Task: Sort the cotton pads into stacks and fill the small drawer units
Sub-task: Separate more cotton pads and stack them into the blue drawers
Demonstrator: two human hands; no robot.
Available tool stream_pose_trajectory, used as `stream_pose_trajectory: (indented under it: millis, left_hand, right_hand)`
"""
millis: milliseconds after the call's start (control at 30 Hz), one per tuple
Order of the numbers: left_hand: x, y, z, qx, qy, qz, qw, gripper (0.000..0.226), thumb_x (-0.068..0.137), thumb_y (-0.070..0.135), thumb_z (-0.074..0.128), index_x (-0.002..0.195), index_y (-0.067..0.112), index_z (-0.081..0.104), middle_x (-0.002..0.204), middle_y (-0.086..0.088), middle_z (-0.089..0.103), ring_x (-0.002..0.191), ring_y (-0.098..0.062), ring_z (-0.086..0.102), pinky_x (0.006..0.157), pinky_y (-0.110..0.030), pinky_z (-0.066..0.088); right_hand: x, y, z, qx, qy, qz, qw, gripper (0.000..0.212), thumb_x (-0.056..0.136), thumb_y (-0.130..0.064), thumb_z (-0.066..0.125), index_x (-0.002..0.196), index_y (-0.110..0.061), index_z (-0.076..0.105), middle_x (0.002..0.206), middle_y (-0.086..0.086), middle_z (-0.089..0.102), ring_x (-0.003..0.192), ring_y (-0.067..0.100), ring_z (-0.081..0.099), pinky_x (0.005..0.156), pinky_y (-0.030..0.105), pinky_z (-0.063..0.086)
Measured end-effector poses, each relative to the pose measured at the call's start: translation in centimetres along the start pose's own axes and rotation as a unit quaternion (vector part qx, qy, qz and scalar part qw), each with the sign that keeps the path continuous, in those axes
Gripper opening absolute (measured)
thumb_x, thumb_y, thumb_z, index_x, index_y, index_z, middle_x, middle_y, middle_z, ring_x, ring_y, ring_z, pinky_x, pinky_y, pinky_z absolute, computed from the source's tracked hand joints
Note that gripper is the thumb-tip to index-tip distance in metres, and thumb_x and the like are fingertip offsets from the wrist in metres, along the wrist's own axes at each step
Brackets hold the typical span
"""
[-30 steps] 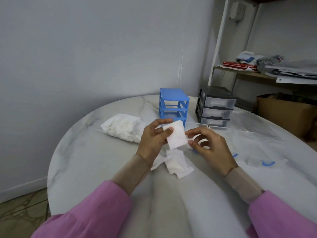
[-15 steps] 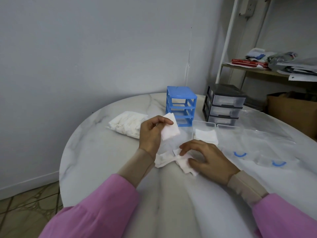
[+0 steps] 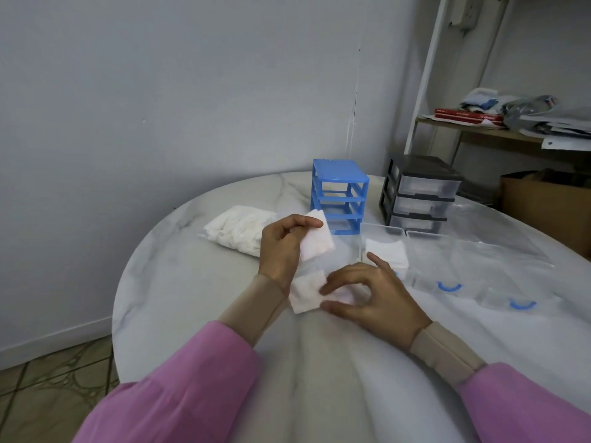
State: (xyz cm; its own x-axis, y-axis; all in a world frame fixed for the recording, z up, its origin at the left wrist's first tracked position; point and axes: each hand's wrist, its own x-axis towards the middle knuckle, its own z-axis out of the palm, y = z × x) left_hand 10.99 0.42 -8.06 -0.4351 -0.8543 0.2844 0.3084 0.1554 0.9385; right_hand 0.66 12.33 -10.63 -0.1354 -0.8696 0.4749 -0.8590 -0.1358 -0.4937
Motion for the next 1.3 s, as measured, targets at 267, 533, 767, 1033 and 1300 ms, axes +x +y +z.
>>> stream_pose_trajectory:
  millis: [267, 533, 767, 1033, 1300]
  left_hand:
    - [-0.5, -0.1, 0.4, 0.012, -0.069, 0.030, 0.997, 0.030, 0.083, -0.015, 0.054, 0.096, 0.011, 0.059, 0.087, 0.004, 0.063, 0.067, 0.006, 0.061, 0.061, -0.013, 0.049]
    - [-1.2, -0.4, 1.2, 0.004, -0.160, -0.069, 0.985, 0.029, 0.083, -0.009, 0.060, 0.110, -0.001, 0.059, 0.066, 0.007, 0.070, 0.062, -0.002, 0.066, 0.059, -0.016, 0.054]
    - [-1.5, -0.6, 1.9, -0.028, -0.197, -0.121, 0.972, 0.020, 0.095, 0.006, 0.046, 0.097, 0.012, 0.065, 0.074, 0.008, 0.071, 0.070, -0.005, 0.068, 0.069, -0.018, 0.056]
    - [-1.6, -0.3, 2.2, -0.026, -0.194, -0.144, 0.970, 0.023, 0.096, 0.003, 0.041, 0.101, 0.008, 0.062, 0.080, -0.002, 0.067, 0.067, -0.007, 0.066, 0.065, -0.017, 0.054]
    - [-1.8, 0.0, 2.3, -0.011, -0.195, -0.147, 0.970, 0.020, 0.094, 0.024, 0.050, 0.096, 0.012, 0.067, 0.086, -0.003, 0.071, 0.079, -0.014, 0.069, 0.072, -0.021, 0.056]
  right_hand:
    - [0.6, 0.3, -2.4, 0.246, 0.146, 0.090, 0.954, 0.023, 0.074, 0.005, 0.072, 0.074, -0.015, 0.060, 0.074, -0.011, 0.065, 0.065, 0.003, 0.061, 0.066, 0.014, 0.049]
    - [1.2, 0.4, -3.1, 0.381, 0.151, 0.109, 0.906, 0.029, 0.073, 0.008, 0.066, 0.091, -0.011, 0.056, 0.069, -0.004, 0.071, 0.068, 0.007, 0.065, 0.065, 0.017, 0.053]
    - [0.9, 0.4, -2.7, 0.328, 0.186, 0.109, 0.920, 0.024, 0.071, 0.005, 0.073, 0.082, -0.013, 0.061, 0.076, -0.004, 0.068, 0.069, 0.006, 0.063, 0.065, 0.016, 0.052]
    - [0.7, 0.1, -2.7, 0.285, 0.201, 0.119, 0.929, 0.030, 0.071, 0.001, 0.076, 0.086, -0.018, 0.059, 0.068, -0.003, 0.066, 0.064, 0.008, 0.060, 0.060, 0.021, 0.051]
    - [0.5, -0.1, -2.9, 0.228, 0.204, 0.107, 0.946, 0.032, 0.070, 0.001, 0.077, 0.089, -0.017, 0.058, 0.076, -0.001, 0.063, 0.064, 0.005, 0.058, 0.061, 0.020, 0.051]
